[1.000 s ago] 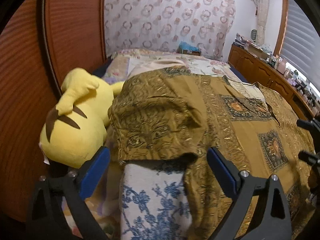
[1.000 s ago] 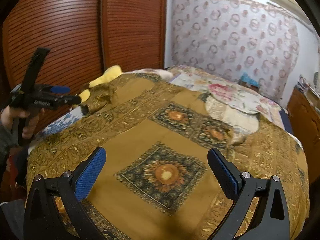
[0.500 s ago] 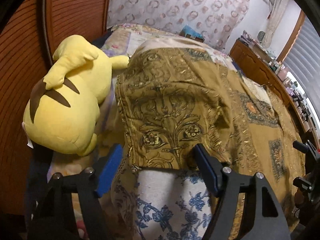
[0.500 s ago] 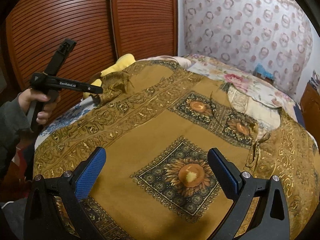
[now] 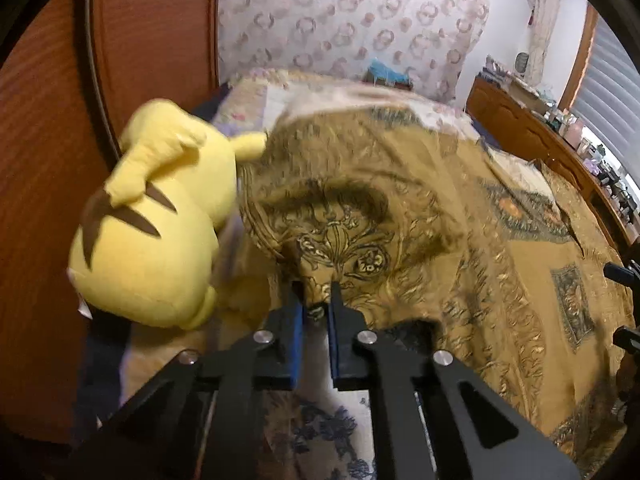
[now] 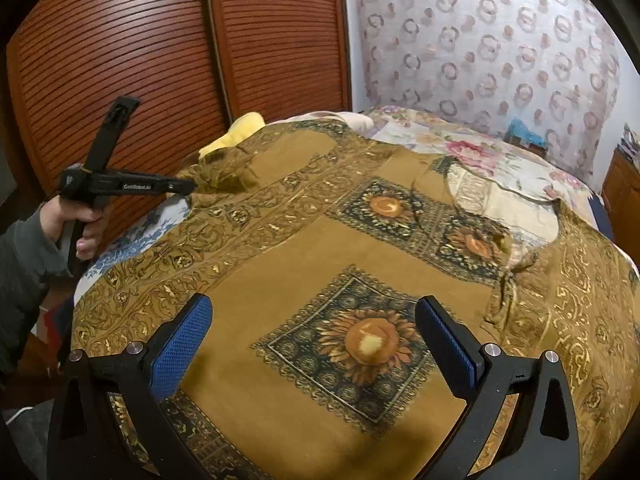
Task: Fold small clothes
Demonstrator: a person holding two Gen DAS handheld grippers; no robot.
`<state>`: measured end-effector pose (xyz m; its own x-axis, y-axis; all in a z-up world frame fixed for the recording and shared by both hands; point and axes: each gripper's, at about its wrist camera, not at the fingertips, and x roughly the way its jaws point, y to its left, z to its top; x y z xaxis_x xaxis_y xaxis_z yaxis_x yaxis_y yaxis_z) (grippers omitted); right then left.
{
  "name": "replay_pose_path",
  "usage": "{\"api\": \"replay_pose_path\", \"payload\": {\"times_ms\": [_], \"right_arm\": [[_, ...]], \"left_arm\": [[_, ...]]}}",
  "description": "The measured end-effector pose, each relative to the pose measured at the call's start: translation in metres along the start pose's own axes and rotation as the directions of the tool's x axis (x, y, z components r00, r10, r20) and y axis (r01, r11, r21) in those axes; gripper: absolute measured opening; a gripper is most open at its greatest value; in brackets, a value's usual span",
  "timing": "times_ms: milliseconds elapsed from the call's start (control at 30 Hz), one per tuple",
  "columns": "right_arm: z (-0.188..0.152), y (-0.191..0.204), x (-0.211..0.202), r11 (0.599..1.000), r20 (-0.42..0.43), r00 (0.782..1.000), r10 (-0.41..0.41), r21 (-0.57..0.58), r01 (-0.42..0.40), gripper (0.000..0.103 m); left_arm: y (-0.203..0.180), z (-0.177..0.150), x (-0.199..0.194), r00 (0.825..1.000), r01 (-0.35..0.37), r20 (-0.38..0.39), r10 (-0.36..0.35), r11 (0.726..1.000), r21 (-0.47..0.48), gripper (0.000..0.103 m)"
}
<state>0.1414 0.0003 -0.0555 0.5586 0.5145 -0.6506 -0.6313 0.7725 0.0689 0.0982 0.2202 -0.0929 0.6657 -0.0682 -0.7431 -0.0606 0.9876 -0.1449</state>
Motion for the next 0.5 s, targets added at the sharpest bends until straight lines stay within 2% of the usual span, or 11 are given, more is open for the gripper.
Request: {"api": "replay_pose_path", "payload": {"times_ms": [100, 167, 300, 367, 500], "right_arm": [[-0.004, -0.009, -0.006, 1.000, 0.013, 1.000, -0.010, 0.025, 0.009, 0.103], [-0.005, -0.013, -0.010, 0.999, 0.020, 1.000, -0.017, 0.036, 0.016, 0.103], [-0.005, -0.024, -0.023, 0.997, 0.047, 0.998, -0.047, 0.059, 0.044, 0.103], [-0.006, -0.031, -0.031, 0.996, 0.062, 0.996, -0.059, 0.075, 0.054, 0.103], [-0.009, -0.045, -0.046, 0.992, 0.081, 0.993, -0.088, 0.098, 0.080, 0.103]], "left_arm": [[-0.010, 0.009, -0.015, 0.997, -0.031, 0.067, 0.028, 0.999, 0.044, 0.003], [-0.017, 0.017, -0.022, 0.995, -0.028, 0.095, 0.022, 0.998, 0.062, 0.002], [-0.047, 0.032, -0.035, 0.991, 0.030, 0.128, -0.044, 0.994, 0.108, 0.002], [-0.066, 0.039, -0.036, 0.989, 0.068, 0.121, -0.085, 0.988, 0.140, 0.002], [-0.107, 0.042, -0.038, 0.987, 0.087, 0.115, -0.113, 0.975, 0.205, 0.003]]}}
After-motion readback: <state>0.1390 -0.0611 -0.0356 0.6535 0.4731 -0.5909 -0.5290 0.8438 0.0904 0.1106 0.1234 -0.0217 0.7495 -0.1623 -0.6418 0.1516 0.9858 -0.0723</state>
